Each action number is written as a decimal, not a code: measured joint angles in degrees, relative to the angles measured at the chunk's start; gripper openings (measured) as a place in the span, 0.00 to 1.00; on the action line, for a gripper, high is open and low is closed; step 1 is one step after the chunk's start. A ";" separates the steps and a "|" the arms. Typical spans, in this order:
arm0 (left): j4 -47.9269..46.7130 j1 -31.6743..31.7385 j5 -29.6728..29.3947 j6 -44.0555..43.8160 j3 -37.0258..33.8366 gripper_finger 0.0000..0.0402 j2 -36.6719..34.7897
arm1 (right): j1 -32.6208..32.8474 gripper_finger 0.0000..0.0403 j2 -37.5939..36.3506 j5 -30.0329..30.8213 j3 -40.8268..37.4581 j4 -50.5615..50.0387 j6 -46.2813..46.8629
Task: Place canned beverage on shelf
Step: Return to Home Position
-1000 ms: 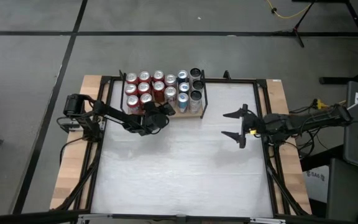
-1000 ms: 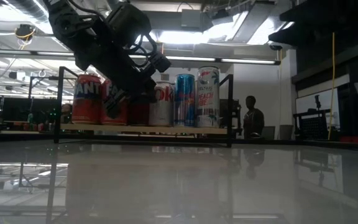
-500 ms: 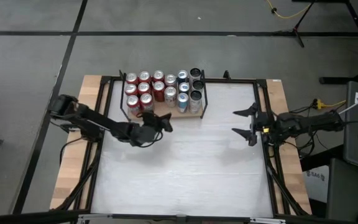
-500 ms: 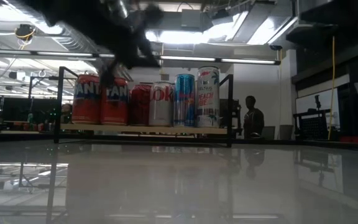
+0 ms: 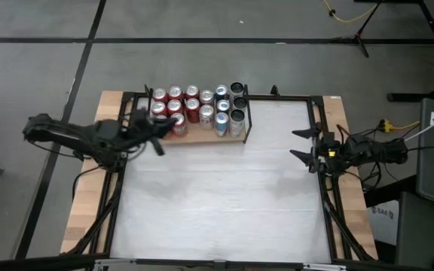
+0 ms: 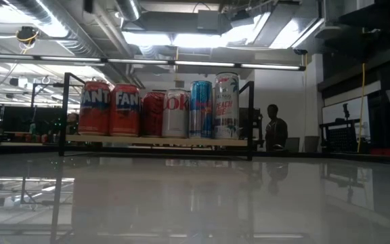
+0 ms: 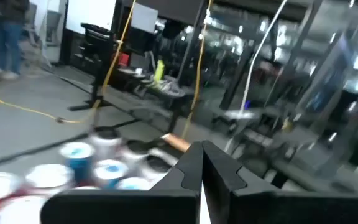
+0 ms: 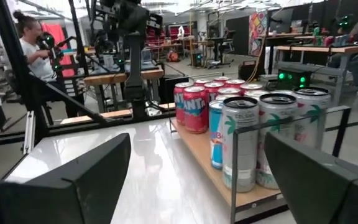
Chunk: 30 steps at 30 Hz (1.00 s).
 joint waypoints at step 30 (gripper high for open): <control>0.48 3.93 13.84 16.48 -41.80 0.00 -48.42 | -0.01 0.89 -1.13 -1.60 -15.82 21.23 1.20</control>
